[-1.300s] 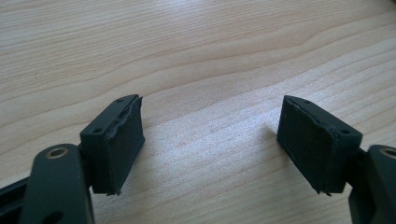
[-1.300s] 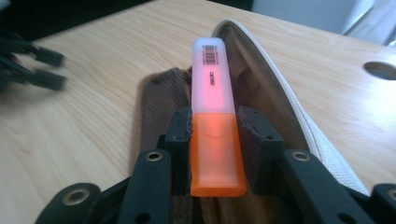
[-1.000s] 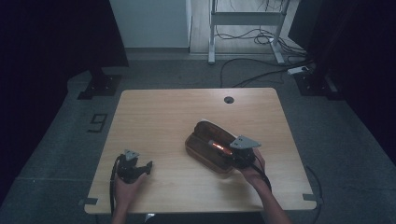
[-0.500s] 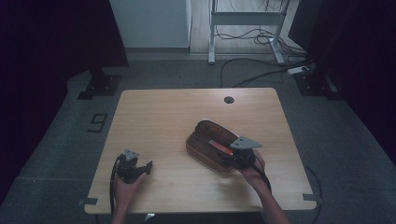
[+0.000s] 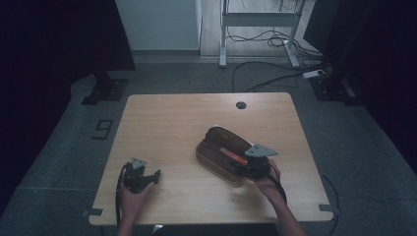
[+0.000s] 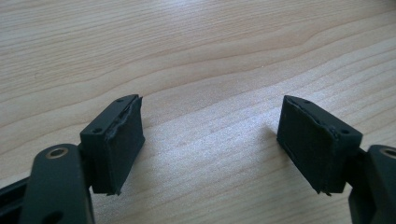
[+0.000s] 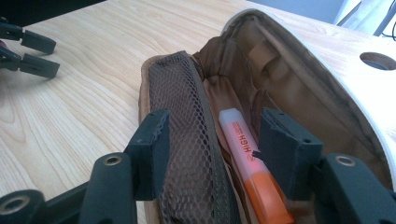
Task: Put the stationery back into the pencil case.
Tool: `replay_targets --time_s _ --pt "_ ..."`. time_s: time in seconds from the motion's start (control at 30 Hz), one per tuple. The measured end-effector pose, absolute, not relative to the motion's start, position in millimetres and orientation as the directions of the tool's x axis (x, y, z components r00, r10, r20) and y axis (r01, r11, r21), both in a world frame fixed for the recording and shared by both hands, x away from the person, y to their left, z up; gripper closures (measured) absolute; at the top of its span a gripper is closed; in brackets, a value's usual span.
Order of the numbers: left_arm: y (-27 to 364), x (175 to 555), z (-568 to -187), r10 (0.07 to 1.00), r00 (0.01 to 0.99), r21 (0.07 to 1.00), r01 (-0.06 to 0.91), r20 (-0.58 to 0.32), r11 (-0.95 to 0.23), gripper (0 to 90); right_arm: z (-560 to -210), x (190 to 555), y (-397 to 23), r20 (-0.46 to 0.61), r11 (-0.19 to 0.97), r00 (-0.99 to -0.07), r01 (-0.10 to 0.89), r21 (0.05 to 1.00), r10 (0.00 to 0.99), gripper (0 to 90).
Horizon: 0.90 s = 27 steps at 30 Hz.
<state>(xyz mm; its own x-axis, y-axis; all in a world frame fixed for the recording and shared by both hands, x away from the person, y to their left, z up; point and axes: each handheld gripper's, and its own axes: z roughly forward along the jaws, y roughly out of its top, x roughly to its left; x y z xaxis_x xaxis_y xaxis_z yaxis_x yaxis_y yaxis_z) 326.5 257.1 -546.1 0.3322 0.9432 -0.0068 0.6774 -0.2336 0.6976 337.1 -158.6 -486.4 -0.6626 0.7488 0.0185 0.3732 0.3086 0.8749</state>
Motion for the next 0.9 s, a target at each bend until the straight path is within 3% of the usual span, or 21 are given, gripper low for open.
replay_targets --time_s 0.9 --pt "257 327 -546 0.943 0.332 0.698 0.677 -0.007 -0.234 22.6 -494 318 -207 0.064 0.226 -0.572 0.420 0.879 0.817 40.9"
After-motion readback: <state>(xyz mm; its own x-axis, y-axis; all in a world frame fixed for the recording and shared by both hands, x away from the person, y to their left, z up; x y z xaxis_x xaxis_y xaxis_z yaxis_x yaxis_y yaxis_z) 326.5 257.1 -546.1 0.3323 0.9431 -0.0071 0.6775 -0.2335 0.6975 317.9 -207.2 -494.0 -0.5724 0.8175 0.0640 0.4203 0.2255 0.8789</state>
